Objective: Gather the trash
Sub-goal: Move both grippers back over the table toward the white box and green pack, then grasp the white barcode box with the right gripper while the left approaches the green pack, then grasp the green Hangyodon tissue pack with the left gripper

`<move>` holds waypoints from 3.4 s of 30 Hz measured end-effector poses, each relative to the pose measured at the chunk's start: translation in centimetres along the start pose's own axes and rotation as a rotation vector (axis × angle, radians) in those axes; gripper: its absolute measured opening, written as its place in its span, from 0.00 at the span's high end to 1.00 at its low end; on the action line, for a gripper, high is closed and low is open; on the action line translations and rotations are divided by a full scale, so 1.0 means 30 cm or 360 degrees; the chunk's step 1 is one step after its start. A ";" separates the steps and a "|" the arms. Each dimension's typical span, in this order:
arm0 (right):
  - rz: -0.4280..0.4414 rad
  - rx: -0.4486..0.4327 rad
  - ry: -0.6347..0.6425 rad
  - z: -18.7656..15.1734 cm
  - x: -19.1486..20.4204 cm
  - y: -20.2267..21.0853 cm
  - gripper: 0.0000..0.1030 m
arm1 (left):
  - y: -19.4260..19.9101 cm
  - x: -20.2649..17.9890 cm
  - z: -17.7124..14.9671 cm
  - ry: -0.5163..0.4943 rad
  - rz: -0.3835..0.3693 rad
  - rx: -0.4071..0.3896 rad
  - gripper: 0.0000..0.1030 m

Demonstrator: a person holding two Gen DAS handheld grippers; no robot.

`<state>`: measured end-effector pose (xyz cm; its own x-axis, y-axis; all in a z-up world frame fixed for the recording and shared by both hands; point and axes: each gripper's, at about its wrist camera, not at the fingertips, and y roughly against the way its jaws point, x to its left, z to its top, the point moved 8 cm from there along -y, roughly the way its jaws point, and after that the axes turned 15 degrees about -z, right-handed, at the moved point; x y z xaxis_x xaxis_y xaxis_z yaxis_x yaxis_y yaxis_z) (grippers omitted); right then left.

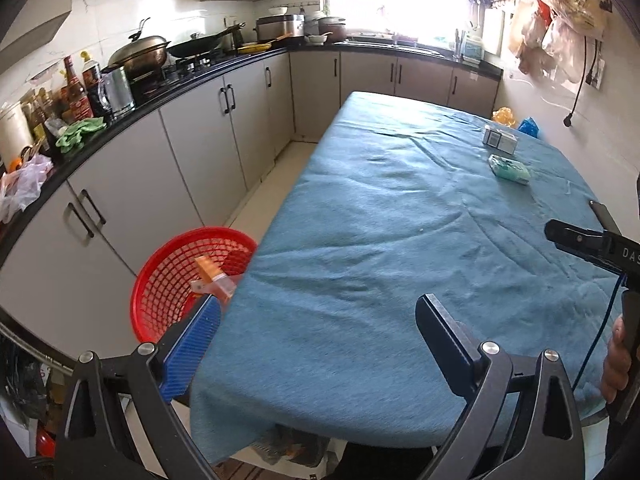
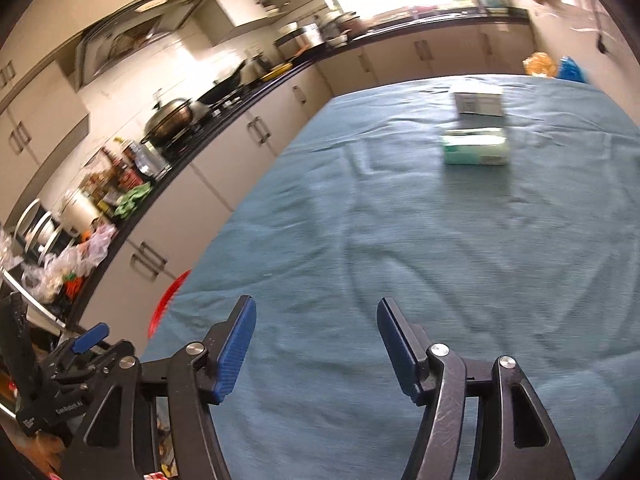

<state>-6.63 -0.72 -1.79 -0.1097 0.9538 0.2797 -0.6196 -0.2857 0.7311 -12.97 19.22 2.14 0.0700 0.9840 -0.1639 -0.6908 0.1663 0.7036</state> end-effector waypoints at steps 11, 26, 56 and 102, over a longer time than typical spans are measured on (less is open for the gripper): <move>-0.0255 -0.0039 -0.0176 0.132 -0.344 -0.001 0.26 | -0.128 -0.179 0.041 -0.0114 -0.0171 0.0054 0.06; -0.0591 -0.0044 0.0245 0.732 -0.461 -0.363 0.15 | -0.250 -0.236 0.126 -0.0222 -0.0306 0.0064 0.06; -0.0459 0.0055 -0.0149 0.330 -0.648 -0.090 0.63 | -0.700 -0.746 0.578 -0.0372 -0.0827 0.0255 0.06; -0.0279 -0.0131 -0.0499 0.269 -0.795 -0.014 0.30 | -0.821 -0.910 0.292 -0.0470 -0.0604 0.0588 0.57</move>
<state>2.53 -24.09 -3.75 0.2396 0.9090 0.3411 -0.6697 -0.0997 0.7359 8.42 -11.17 -4.66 0.4957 0.8191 -0.2888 -0.2869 0.4683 0.8357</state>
